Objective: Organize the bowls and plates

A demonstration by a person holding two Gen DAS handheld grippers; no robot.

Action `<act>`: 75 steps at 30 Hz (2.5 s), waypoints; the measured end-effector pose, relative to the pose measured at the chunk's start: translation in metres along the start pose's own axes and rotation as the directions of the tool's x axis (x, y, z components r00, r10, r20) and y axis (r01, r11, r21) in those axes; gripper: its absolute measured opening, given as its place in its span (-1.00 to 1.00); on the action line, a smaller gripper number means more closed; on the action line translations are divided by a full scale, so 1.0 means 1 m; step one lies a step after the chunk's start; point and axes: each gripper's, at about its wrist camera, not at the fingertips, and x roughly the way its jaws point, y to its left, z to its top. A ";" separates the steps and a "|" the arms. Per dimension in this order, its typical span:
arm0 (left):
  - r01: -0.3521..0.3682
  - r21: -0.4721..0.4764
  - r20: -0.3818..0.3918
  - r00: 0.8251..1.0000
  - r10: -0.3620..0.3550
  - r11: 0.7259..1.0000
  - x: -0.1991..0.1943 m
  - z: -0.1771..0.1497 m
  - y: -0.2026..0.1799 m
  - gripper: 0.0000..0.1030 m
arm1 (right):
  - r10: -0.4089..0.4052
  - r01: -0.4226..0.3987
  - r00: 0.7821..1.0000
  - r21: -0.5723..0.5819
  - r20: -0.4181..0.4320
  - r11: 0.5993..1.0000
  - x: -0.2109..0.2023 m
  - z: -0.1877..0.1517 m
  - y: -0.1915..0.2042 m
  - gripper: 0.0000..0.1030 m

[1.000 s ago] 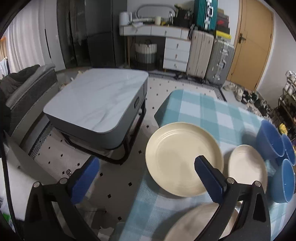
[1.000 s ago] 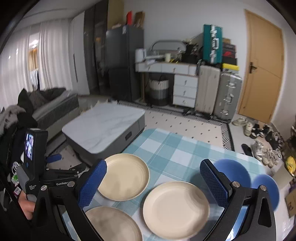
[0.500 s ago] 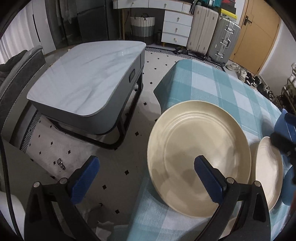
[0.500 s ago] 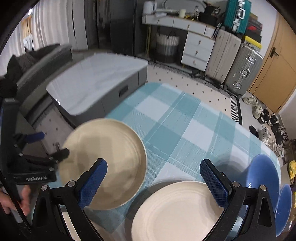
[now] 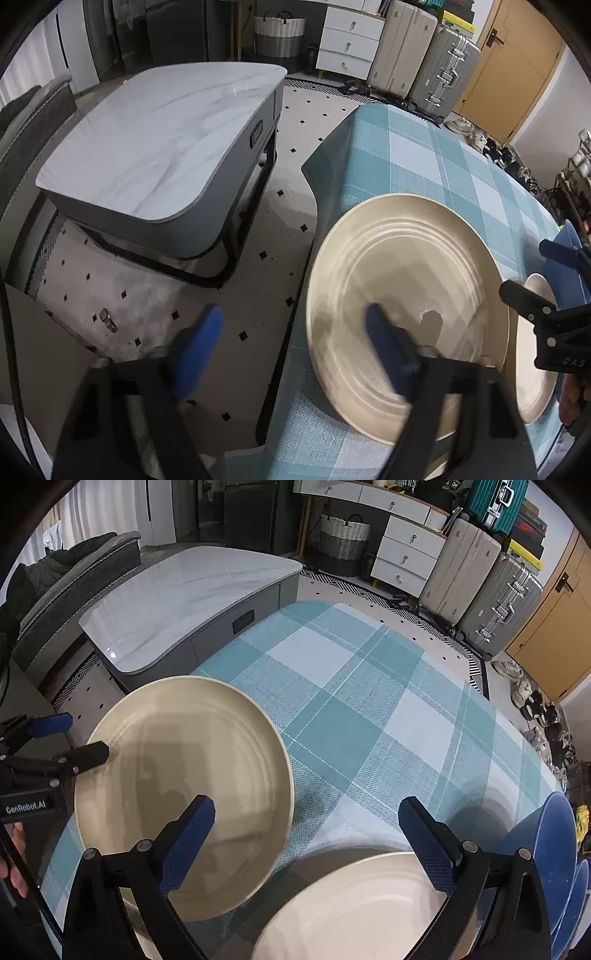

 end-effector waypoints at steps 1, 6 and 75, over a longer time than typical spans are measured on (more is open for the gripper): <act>0.009 -0.002 -0.016 1.000 -0.009 1.000 0.001 0.001 0.002 0.22 | 0.001 -0.001 1.000 0.002 -0.003 1.000 0.000 0.000 0.000 0.98; 0.055 -0.008 -0.069 0.996 -0.056 0.998 0.008 -0.001 0.006 -0.20 | 0.021 -0.021 1.000 0.015 -0.012 1.000 0.000 0.002 0.000 0.97; 0.116 0.029 -0.218 0.970 -0.107 0.993 0.000 -0.002 -0.007 -0.77 | 0.279 -0.227 0.951 0.313 -0.133 0.922 0.023 -0.007 -0.026 -0.88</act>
